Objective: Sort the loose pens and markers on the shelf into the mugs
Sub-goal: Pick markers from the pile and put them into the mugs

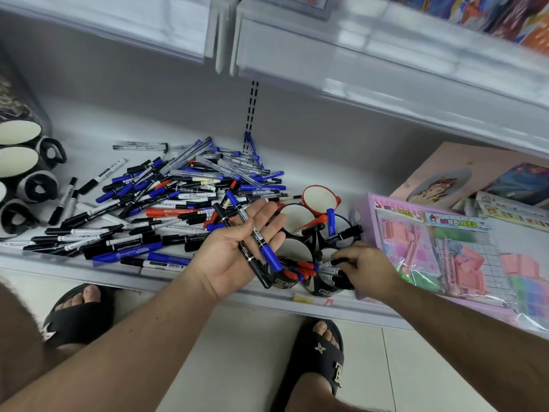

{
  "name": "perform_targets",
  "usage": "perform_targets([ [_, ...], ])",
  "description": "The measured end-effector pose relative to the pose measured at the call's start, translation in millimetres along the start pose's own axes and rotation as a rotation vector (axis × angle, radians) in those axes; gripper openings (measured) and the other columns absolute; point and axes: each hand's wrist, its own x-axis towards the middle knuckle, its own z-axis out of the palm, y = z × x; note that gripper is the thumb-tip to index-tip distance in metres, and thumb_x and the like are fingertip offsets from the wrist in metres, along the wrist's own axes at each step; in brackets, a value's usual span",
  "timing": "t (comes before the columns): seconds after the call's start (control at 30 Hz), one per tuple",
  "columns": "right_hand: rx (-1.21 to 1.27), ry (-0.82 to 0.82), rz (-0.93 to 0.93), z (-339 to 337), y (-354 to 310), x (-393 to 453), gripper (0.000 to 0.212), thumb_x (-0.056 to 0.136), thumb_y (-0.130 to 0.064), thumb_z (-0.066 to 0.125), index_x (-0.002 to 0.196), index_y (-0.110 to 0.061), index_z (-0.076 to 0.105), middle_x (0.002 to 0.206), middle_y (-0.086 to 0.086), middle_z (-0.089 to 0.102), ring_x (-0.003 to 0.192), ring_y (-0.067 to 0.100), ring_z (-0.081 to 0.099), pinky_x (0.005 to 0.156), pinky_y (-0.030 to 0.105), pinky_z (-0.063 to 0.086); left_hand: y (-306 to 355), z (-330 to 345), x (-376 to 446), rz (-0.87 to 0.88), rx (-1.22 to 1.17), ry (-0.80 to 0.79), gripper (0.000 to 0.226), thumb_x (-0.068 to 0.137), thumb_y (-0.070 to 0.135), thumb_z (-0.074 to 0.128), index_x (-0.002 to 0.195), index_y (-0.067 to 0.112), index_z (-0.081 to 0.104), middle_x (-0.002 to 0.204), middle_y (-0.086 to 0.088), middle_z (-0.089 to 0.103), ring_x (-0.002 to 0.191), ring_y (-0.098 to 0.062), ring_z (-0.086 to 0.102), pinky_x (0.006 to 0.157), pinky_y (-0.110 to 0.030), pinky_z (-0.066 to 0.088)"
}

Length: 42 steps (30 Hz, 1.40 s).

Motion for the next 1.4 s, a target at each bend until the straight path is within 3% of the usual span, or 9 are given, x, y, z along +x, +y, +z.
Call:
perform_targets([
  [0.13,0.119,0.056,0.029,-18.6,-5.0,-0.5,0.027,0.087,-0.001,0.066,0.101,-0.021,0.077,0.106,0.001,0.066,0.077,0.001,0.058,0.071,-0.002,0.038,0.3,0.0,0.5,-0.004,-0.026,-0.027,0.035,0.093,0.013,0.043,0.106,0.013,0.075,0.12,-0.005,0.07,0.11,-0.024,0.068,0.088,-0.042,0.057],
  [0.33,0.344,0.323,-0.155,-83.8,-43.1,-6.5,0.031,0.078,0.013,0.069,0.083,-0.018,0.073,0.076,-0.001,0.063,0.063,0.007,0.052,0.062,0.006,0.041,4.0,1.2,1.1,0.023,-0.056,-0.026,0.036,0.093,0.015,0.043,0.109,0.017,0.075,0.123,-0.001,0.069,0.109,-0.021,0.068,0.087,-0.04,0.057],
  [0.53,0.566,0.489,-0.247,-81.5,-91.1,-26.8,0.038,0.081,0.001,0.071,0.082,-0.035,0.06,0.074,-0.011,0.067,0.065,0.008,0.064,0.059,0.018,0.051,4.8,3.2,-1.0,0.005,-0.084,0.063,0.022,0.092,0.018,0.049,0.094,0.027,0.069,0.096,0.004,0.069,0.07,-0.011,0.065,0.063,-0.025,0.055],
  [0.73,0.882,0.352,-0.262,-71.1,-134.9,-41.3,0.025,0.079,-0.003,0.071,0.081,-0.022,0.055,0.068,0.013,0.068,0.063,0.023,0.072,0.06,0.044,0.058,9.6,23.8,-3.9,0.03,-0.13,0.005,0.014,0.087,0.018,0.052,0.088,0.023,0.064,0.08,0.005,0.056,0.045,-0.003,0.036,0.04,-0.013,0.033],
  [0.93,1.035,0.191,-0.241,-76.7,-154.5,-44.0,0.015,0.082,0.003,0.066,0.082,-0.008,0.056,0.058,0.008,0.068,0.051,0.021,0.069,0.054,0.027,0.056,15.5,42.7,-10.3,0.128,-0.076,-0.105,0.016,0.072,0.026,0.077,0.086,0.018,0.075,0.077,0.003,0.061,0.044,-0.002,0.039,0.038,-0.013,0.036],
  [1.07,1.091,0.155,-0.247,-80.0,-159.2,-46.9,0.014,0.073,-0.013,0.065,0.085,-0.009,0.06,0.059,0.006,0.069,0.051,0.022,0.069,0.055,0.028,0.057,17.4,53.1,-12.6,0.188,-0.059,-0.019,0.019,0.073,0.032,0.061,0.067,0.014,0.065,0.07,0.005,0.056,0.043,-0.002,0.037,0.038,-0.011,0.033],
  [1.23,1.125,0.115,-0.266,-81.9,-160.5,-47.7,0.019,0.078,-0.005,0.073,0.092,-0.008,0.06,0.06,0.009,0.069,0.057,0.022,0.072,0.057,0.026,0.057,20.9,62.6,-16.3,0.221,-0.068,-0.065,0.02,0.073,0.027,0.059,0.06,0.016,0.07,0.069,0.003,0.061,0.045,-0.002,0.043,0.041,-0.009,0.034],
  [1.3,1.168,0.1,-0.262,-82.9,-159.5,-47.4,0.018,0.077,-0.002,0.062,0.094,-0.006,0.06,0.063,0.011,0.069,0.06,0.024,0.073,0.058,0.027,0.058,22.3,60.7,-16.0,0.209,-0.074,-0.107,0.01,0.07,0.023,0.072,0.064,0.016,0.072,0.074,0.002,0.063,0.046,-0.003,0.046,0.041,-0.01,0.038],
  [1.4,1.205,0.093,-0.24,-86.8,-159.6,-48.1,0.021,0.075,-0.001,0.067,0.094,-0.006,0.061,0.064,0.014,0.069,0.061,0.027,0.073,0.061,0.03,0.059,22.6,55.1,-13.9,0.186,-0.098,-0.211,0.034,0.045,0.02,0.096,0.07,0.015,0.073,0.077,0.001,0.066,0.05,-0.004,0.05,0.043,-0.013,0.042],
])
